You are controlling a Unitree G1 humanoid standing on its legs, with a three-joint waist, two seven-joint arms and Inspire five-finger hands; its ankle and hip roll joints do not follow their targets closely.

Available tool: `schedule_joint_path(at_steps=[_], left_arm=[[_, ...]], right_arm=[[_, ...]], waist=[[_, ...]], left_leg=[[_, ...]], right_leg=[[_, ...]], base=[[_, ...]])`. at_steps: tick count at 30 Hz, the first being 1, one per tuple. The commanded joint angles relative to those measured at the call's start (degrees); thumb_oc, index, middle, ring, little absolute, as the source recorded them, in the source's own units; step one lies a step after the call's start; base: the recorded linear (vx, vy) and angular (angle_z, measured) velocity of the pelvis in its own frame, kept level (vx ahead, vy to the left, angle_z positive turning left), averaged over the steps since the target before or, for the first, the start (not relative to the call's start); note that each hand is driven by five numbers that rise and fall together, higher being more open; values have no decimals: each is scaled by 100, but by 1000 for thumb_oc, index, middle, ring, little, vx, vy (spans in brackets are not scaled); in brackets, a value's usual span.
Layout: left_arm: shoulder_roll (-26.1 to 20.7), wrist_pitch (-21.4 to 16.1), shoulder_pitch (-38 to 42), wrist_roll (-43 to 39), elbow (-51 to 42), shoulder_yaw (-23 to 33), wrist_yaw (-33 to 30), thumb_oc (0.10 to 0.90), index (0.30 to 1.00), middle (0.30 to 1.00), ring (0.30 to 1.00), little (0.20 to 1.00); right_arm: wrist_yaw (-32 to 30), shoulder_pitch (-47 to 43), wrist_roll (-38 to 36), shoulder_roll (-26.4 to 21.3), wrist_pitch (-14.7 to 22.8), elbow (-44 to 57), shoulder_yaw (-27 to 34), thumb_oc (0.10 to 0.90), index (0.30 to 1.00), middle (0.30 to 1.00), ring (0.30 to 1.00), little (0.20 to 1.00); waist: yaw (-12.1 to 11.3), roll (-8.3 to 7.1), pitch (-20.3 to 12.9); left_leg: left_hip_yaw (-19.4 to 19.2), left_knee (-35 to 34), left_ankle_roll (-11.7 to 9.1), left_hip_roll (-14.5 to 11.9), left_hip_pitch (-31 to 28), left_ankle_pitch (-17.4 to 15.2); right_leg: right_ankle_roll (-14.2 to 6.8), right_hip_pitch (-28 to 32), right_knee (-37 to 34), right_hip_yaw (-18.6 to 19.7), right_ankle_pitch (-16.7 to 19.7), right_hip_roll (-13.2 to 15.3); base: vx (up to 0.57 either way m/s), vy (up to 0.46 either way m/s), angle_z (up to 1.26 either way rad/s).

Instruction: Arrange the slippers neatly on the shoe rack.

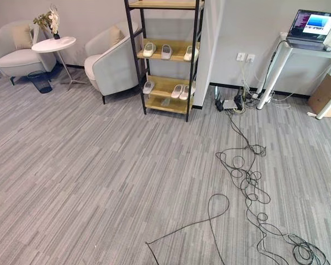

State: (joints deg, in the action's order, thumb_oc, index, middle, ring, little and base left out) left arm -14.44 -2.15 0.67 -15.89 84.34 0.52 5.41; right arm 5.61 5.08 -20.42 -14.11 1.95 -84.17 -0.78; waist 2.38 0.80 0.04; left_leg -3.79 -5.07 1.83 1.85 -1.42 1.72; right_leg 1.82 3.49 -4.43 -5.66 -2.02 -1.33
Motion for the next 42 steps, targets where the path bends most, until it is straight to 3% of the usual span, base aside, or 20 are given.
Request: schedule_joint_path(at_steps=[1, 9, 12, 14, 15, 17, 19, 23, 24, 25, 26, 27, 28, 29, 31, 34, 35, 37, 38, 42], left_arm=[[-193, -139, 287, -131, 111, 70, -151, 800, 900, 900, 900, 900], [35, -58, 462, 313, 35, -454, -142, 800, 900, 900, 900, 900], [29, -79, 572, 373, -107, -633, -124, 800, 900, 900, 900, 900], [53, -113, 715, 382, -233, -769, -210, 800, 900, 900, 900, 900], [53, -112, 719, 382, -233, -770, -211, 800, 900, 900, 900, 900], [82, -164, 699, 495, -313, -841, -239, 800, 900, 900, 900, 900], [109, -172, 616, 623, -273, -876, -237, 800, 900, 900, 900, 900], [132, -122, 449, 855, -81, -928, -303, 800, 900, 900, 900, 900], [128, -33, 254, 1185, 97, -856, -306, 800, 900, 900, 900, 900], [126, -33, 250, 1187, 96, -857, -307, 800, 900, 900, 900, 900], [60, 10, 216, 1491, 133, -906, -301, 800, 900, 900, 900, 900], [44, -4, 250, 1583, 119, -960, -303, 800, 900, 900, 900, 900], [46, -4, 251, 1583, 119, -960, -303, 800, 900, 900, 900, 900], [-38, -70, 450, 1552, -81, -1098, -398, 800, 900, 900, 900, 900], [-96, -158, 621, 1320, -436, -1107, -397, 800, 900, 900, 900, 900], [-152, -226, 771, 967, -644, -1009, -399, 800, 900, 900, 900, 900], [-161, -275, 913, 879, -727, -1049, -449, 800, 900, 900, 900, 900], [-129, -304, 1006, 1031, -794, -1215, -476, 800, 900, 900, 900, 900], [-127, -305, 1004, 1032, -793, -1216, -477, 800, 900, 900, 900, 900], [26, -327, 967, 1560, -586, -1544, -484, 800, 900, 900, 900, 900]], right_arm=[[-48, -88, 66, -240, 61, 82, -271, 800, 900, 900, 900, 900], [-170, -450, 793, -239, 41, 471, -846, 800, 900, 900, 900, 900], [-150, -511, 1078, -244, 13, 487, -1041, 800, 900, 900, 900, 900], [-154, -575, 1152, -301, -24, 477, -1089, 800, 900, 900, 900, 900], [-154, -579, 1152, -300, -24, 475, -1087, 800, 900, 900, 900, 900], [-171, -527, 1071, -377, -34, 429, -1014, 800, 900, 900, 900, 900], [-173, -530, 1034, -387, -8, 460, -975, 800, 900, 900, 900, 900], [-186, -616, 1168, -386, -8, 514, -1017, 800, 900, 900, 900, 900], [-192, -551, 1357, -342, -48, 450, -958, 800, 900, 900, 900, 900], [-193, -546, 1359, -340, -48, 453, -958, 800, 900, 900, 900, 900], [-174, -548, 1419, -341, -79, 438, -890, 800, 900, 900, 900, 900], [-163, -547, 1349, -368, -99, 437, -794, 800, 900, 900, 900, 900], [-163, -548, 1349, -369, -99, 437, -792, 800, 900, 900, 900, 900], [-141, -637, 1278, -346, -90, 558, -868, 800, 900, 900, 900, 900], [-144, -691, 1376, -274, -75, 687, -1022, 800, 900, 900, 900, 900], [-138, -682, 1449, -219, -60, 728, -1096, 800, 900, 900, 900, 900], [-115, -672, 1414, -179, -44, 715, -1123, 800, 900, 900, 900, 900], [-109, -661, 1359, -137, -44, 687, -1094, 800, 900, 900, 900, 900], [-109, -659, 1358, -138, -44, 687, -1095, 800, 900, 900, 900, 900], [-134, -590, 1161, -184, -40, 655, -928, 800, 900, 900, 900, 900]], waist=[[1, -51, -73], [1, -84, 229], [-41, -198, 535], [-108, -290, 823], [-98, -280, 815], [-231, -297, 918], [-375, -276, 890], [-579, -389, 717], [-642, -365, 510], [-640, -374, 509], [-624, -486, 425], [-577, -555, 404], [-588, -546, 394], [-444, -574, 481], [-357, -399, 595], [-160, -198, 708], [27, -113, 804], [182, -94, 806], [200, -94, 836], [575, -183, 803]], left_leg=[[117, 7, -369, -198, -46, -246], [136, 32, -370, -287, -138, -301], [18, 1239, -533, -357, 505, -551], [-107, 2254, -689, -464, 1294, -185], [-91, 2298, -692, -473, 1332, -203], [-596, 2007, -573, -688, 2041, -72], [-582, 1407, -606, -688, 2327, 257], [-407, 706, -657, -683, 2764, 450], [-388, 594, -583, -703, 2524, 741], [-391, 589, -583, -694, 2516, 741], [-504, 935, -455, -511, 2517, 630], [-583, 1100, -367, -403, 2430, 472], [-586, 1101, -368, -417, 2443, 476], [-665, 1204, -186, -275, 2176, 195], [-578, 1130, -45, -257, 1758, -8], [-432, 979, 32, -206, 1200, -220], [-336, 879, 36, -125, 752, -383], [-218, 798, 11, -47, 423, -578], [-199, 794, 8, -45, 381, -591], [4, 645, -94, 140, -411, -1077]], right_leg=[[-778, -124, -57, 157, 104, 383], [-638, -231, 255, 143, -65, 338], [-492, -387, 599, 161, -289, 359], [-392, -357, 644, 42, -395, 445], [-389, -372, 650, 29, -398, 435], [-392, -146, 526, -128, -648, 432], [-459, 111, 380, -127, -744, 394], [-629, 405, 225, 46, -870, 526], [-750, 624, 198, 182, -899, 563], [-752, 632, 194, 179, -903, 572], [-869, 604, 466, 199, -739, 848], [-1013, 455, 862, 269, -320, 1028], [-1011, 438, 859, 280, -308, 1016], [-1142, 11, 1891, 398, 691, 1268], [-985, -560, 2843, 379, 1064, 1244], [-854, -1047, 3318, 225, 810, 1054], [-801, -1452, 3323, 54, 396, 834], [-747, -1731, 2788, -117, 140, 677], [-747, -1688, 2799, -136, 113, 683], [-917, -2147, 1116, -372, 457, 610]], base=[[0, 0, 0], [56, -45, -1], [-7, -107, 5], [16, -111, 12], [175, -54, 28], [334, 14, 40], [317, 67, 21], [500, 210, -11], [427, 171, -73], [742, 339, -87], [467, 256, -66], [460, 257, -43], [382, 292, -15], [333, 293, -2], [428, 328, 12], [427, 176, 46], [452, 91, 62], [451, 47, 51], [433, -14, 67], [432, -46, 33]])
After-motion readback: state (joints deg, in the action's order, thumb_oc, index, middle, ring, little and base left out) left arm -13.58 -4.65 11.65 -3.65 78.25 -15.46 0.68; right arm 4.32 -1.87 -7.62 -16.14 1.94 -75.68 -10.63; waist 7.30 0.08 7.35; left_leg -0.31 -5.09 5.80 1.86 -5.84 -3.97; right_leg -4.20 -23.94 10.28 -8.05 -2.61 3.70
